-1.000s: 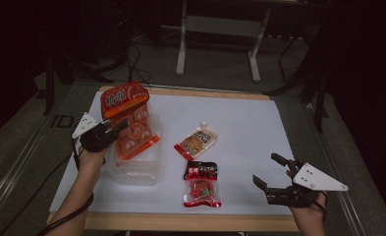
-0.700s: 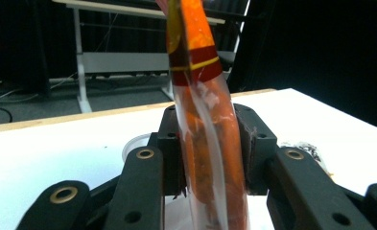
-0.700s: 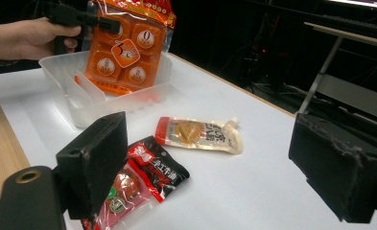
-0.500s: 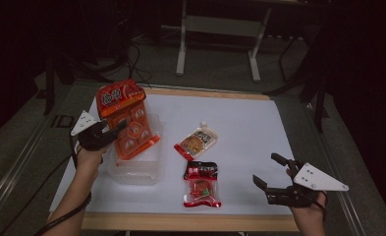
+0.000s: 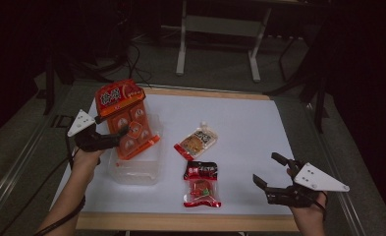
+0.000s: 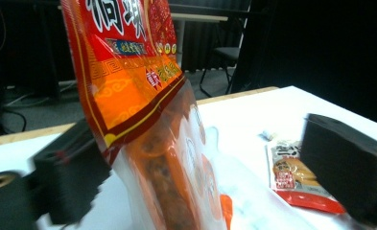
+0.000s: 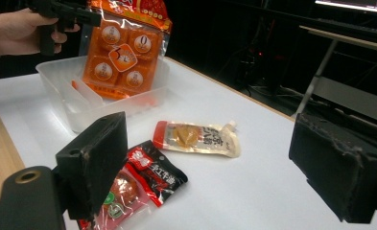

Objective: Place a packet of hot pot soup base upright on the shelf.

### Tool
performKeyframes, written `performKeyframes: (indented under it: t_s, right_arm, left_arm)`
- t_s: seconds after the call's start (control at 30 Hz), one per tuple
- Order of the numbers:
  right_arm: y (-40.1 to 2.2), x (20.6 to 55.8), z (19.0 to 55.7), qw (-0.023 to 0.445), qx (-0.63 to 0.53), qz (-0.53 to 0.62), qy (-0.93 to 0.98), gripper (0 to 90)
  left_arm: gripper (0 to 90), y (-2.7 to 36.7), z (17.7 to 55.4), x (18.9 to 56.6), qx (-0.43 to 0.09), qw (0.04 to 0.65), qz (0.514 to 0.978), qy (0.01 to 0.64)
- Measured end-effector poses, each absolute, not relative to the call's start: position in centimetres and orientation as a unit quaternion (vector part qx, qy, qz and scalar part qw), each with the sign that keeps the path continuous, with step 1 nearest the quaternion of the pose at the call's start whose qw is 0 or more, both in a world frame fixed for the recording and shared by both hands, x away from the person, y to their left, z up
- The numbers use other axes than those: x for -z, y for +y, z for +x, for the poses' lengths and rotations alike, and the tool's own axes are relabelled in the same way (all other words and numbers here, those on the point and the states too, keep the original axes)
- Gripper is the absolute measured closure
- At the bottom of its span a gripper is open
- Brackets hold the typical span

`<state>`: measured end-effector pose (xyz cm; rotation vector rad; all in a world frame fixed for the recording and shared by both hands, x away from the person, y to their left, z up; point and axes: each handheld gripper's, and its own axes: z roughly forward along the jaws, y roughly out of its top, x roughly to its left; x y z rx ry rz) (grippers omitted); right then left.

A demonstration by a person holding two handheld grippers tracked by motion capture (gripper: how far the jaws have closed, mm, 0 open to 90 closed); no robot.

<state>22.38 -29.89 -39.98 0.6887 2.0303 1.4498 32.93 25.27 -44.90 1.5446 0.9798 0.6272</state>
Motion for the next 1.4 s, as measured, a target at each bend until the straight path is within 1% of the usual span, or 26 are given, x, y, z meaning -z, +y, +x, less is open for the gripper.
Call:
performKeyframes:
  t_s: [0.13, 0.23, 0.37, 0.43, 0.6, 0.7, 0.77, 0.9, 0.97, 1.03, 1.17, 1.4]
  right_arm:
    - [-29.8, 40.1, 22.5, 0.277, -0.531, 0.253, 0.76, 13.3]
    - [-29.8, 40.2, 22.7, 0.264, -0.535, 0.253, 0.762, 13.4]
    - [-29.7, 40.2, 22.7, 0.261, -0.534, 0.256, 0.763, 13.5]
    - [-29.6, 40.2, 22.8, 0.256, -0.534, 0.253, 0.765, 13.5]
    - [-29.1, 40.3, 22.8, 0.248, -0.527, 0.246, 0.775, 14.1]
    - [-28.9, 40.4, 22.8, 0.255, -0.524, 0.243, 0.776, 17.9]
    - [-28.7, 40.5, 22.7, 0.264, -0.525, 0.24, 0.773, 18.0]
    - [-28.8, 40.3, 22.8, 0.261, -0.53, 0.24, 0.77, 18.2]
    - [-28.9, 40.2, 22.9, 0.261, -0.529, 0.244, 0.77, 17.8]
    - [-29.0, 40.1, 22.9, 0.258, -0.535, 0.245, 0.767, 13.5]
    - [-29.1, 40.2, 23.1, 0.247, -0.545, 0.246, 0.762, 11.7]
    - [-28.9, 40.4, 23.7, 0.235, -0.553, 0.24, 0.762, 11.4]
  left_arm:
    - [2.2, 25.3, 31.9, 44.6, -0.273, 0.558, 0.669, 0.408]
    - [1.7, 25.5, 31.2, 44.4, -0.272, 0.553, 0.674, 0.407]
    - [1.3, 25.6, 30.3, 44.2, -0.271, 0.547, 0.68, 0.406]
    - [1.2, 25.8, 29.7, 44.1, -0.259, 0.552, 0.677, 0.412]
    - [1.3, 25.8, 28.2, 43.9, -0.257, 0.562, 0.676, 0.401]
    - [1.3, 25.6, 27.4, 43.7, -0.253, 0.566, 0.677, 0.398]
    - [1.3, 25.4, 26.9, 43.6, -0.254, 0.565, 0.678, 0.394]
    - [1.3, 25.4, 26.2, 43.7, -0.245, 0.568, 0.679, 0.395]
    - [1.3, 25.5, 25.7, 43.8, -0.243, 0.572, 0.674, 0.398]
    - [1.3, 25.5, 25.2, 43.9, -0.242, 0.574, 0.675, 0.397]
    - [1.2, 25.5, 24.1, 44.2, -0.243, 0.575, 0.679, 0.387]
    - [1.3, 24.8, 22.0, 44.1, -0.244, 0.585, 0.683, 0.364]
